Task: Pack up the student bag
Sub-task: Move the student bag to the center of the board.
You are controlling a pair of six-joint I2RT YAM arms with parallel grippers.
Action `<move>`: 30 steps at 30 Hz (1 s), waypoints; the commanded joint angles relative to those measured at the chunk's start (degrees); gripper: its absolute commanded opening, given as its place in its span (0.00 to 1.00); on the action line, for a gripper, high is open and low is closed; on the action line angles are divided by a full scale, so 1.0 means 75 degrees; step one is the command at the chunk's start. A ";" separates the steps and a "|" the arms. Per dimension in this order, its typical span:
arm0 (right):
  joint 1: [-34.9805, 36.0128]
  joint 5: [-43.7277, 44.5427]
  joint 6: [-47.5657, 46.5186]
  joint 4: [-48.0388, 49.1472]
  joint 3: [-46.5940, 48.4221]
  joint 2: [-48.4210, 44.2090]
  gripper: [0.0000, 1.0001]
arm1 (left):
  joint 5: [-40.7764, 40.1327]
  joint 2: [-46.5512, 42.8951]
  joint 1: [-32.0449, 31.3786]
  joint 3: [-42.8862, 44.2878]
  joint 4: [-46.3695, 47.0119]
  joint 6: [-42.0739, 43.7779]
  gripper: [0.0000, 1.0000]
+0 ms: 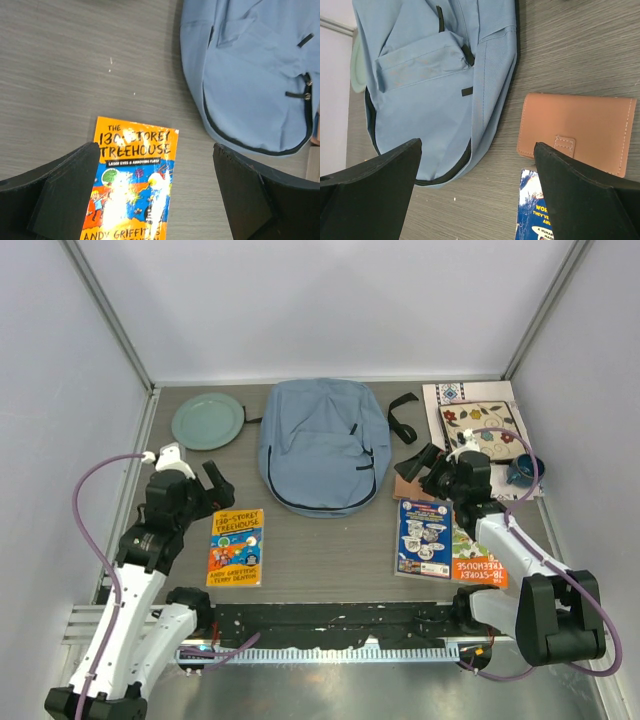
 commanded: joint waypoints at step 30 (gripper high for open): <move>0.0011 -0.0359 0.0452 0.0404 0.0638 0.0891 0.99 | -0.0519 -0.0493 0.0005 0.0132 -0.0756 -0.0013 1.00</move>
